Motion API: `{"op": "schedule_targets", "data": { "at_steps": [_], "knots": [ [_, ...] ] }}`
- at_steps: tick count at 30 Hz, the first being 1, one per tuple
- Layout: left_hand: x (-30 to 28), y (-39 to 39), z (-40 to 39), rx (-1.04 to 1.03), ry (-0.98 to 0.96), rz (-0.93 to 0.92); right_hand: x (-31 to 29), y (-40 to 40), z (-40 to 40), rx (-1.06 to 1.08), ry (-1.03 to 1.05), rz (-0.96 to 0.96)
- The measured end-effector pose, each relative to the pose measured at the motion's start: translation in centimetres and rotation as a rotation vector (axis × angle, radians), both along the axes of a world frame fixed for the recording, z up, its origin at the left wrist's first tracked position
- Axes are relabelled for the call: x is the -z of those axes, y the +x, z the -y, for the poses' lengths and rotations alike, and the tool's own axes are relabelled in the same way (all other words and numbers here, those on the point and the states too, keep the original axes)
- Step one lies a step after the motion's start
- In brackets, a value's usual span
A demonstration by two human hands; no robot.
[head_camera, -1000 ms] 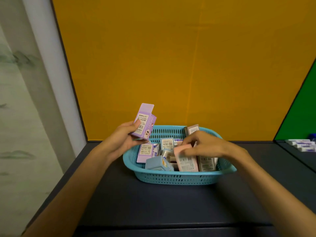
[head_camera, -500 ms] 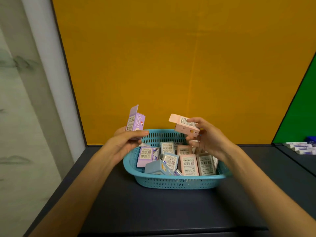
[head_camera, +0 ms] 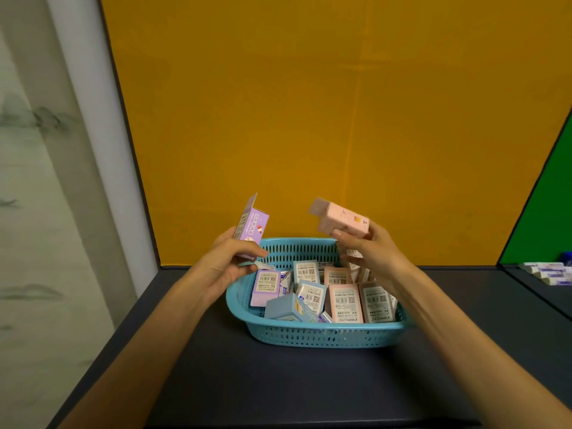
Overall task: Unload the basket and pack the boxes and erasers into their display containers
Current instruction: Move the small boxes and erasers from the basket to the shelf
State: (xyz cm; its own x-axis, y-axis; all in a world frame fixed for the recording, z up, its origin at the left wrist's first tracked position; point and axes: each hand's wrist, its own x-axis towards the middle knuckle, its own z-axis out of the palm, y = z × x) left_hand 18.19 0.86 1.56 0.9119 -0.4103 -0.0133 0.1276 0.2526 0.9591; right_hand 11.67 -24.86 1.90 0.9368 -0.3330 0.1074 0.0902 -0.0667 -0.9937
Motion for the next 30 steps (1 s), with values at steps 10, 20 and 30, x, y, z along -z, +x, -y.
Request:
{"op": "schedule_targets", "data": {
  "at_steps": [10, 20, 30],
  "knots": [
    [0.0, 0.2, -0.1, -0.032, 0.0, 0.054, -0.4, 0.5, -0.6, -0.009, -0.043, -0.082],
    [0.2, -0.6, 0.2, 0.009, 0.108, 0.185, -0.4, -1.7, -1.3, -0.127, 0.074, -0.039],
    [-0.7, -5.7, 5.0, 0.311, -0.045, 0.084, -1.2, -10.1, 0.8, -0.023, -0.023, -0.025]
  ]
}}
